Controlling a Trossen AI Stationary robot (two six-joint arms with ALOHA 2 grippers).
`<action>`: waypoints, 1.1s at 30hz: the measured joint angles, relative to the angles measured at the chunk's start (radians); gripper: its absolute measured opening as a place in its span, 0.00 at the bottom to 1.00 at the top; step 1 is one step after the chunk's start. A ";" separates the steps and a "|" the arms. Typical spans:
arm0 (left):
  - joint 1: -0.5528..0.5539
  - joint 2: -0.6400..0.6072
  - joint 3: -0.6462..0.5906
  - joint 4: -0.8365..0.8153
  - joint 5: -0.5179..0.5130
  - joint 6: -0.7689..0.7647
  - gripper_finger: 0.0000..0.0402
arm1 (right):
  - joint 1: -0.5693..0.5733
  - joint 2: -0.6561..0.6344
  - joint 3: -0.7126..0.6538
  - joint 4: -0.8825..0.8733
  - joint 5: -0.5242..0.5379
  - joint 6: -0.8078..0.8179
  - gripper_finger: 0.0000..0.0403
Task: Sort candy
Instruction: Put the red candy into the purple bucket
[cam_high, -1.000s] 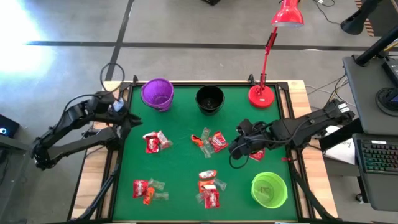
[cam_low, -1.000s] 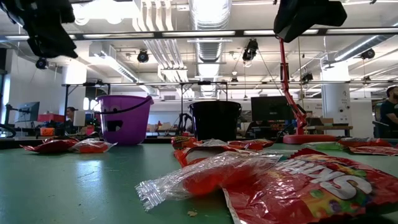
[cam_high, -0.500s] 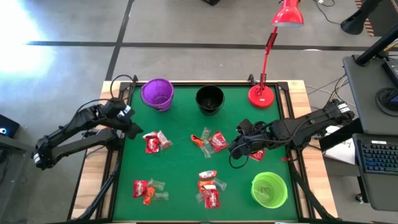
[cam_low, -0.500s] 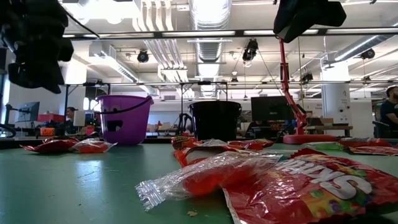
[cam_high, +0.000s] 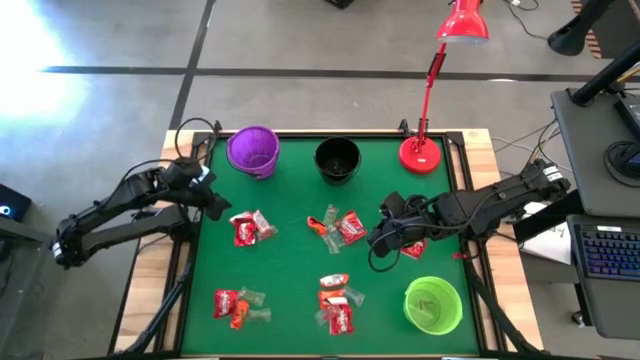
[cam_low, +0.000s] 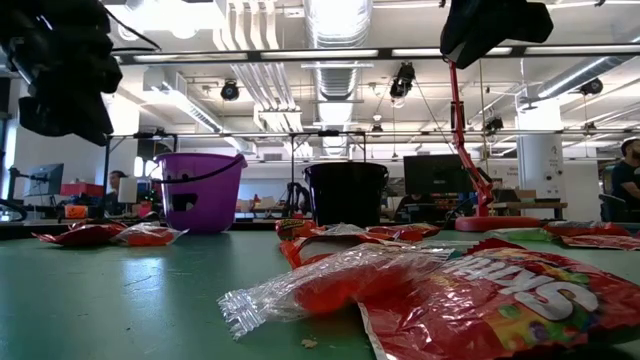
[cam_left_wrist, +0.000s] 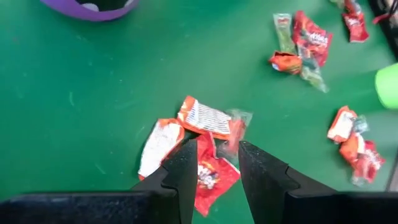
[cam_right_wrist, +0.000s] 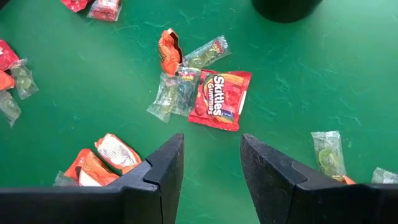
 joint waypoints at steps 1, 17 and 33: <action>-0.011 0.001 -0.001 -0.001 0.000 -0.017 0.24 | 0.000 0.000 0.000 0.000 0.000 0.000 0.37; -0.386 0.121 -0.010 0.235 -0.018 -0.011 0.22 | 0.000 0.000 0.000 0.000 0.000 -0.002 0.37; -0.474 0.270 -0.010 0.238 -0.110 -0.042 0.31 | 0.000 0.000 -0.001 -0.001 0.001 -0.042 0.37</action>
